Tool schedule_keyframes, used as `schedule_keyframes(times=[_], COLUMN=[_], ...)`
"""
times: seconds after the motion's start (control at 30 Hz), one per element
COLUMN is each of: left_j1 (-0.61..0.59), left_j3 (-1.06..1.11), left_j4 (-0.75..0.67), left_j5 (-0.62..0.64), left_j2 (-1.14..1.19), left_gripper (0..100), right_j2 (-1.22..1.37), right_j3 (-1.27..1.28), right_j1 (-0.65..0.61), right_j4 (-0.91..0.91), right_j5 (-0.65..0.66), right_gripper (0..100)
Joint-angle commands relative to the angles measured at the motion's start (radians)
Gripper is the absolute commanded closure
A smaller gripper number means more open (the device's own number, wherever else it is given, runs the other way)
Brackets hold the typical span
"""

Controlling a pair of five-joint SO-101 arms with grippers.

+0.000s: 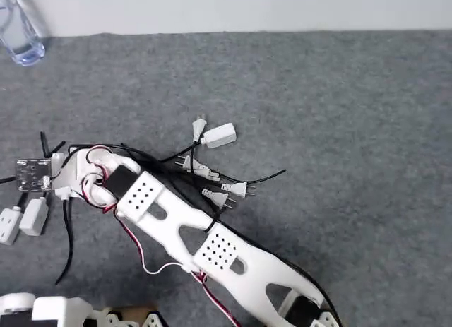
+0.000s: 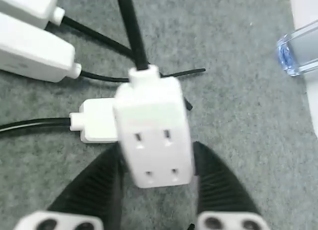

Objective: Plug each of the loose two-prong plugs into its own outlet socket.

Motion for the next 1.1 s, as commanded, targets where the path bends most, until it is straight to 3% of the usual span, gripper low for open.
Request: schedule_keyframes(times=[0.0,0.3,0.53,0.83,1.07], left_j1=[-0.009,0.025,0.101,0.275,0.422], left_j3=[0.084,0.13,0.145,0.137,0.137], left_j4=[-0.135,-0.141,-0.137,0.057,0.127], left_j5=[-0.021,-0.075,-0.075,-0.077,-0.077], left_j2=[-0.035,-0.034,-0.034,-0.043,-0.044], left_gripper=[75,75,75,75,75], right_j2=[-0.019,-0.036,-0.268,-0.591,-0.754], right_j3=[-0.054,-0.084,-0.083,-0.083,-0.083], right_j1=[-0.008,-0.036,0.07,0.137,0.203], right_j4=[0.008,0.021,0.047,0.449,0.733], right_j5=[0.003,0.008,0.006,0.002,-0.092], right_gripper=[62.4,66.1,66.4,66.4,66.4])
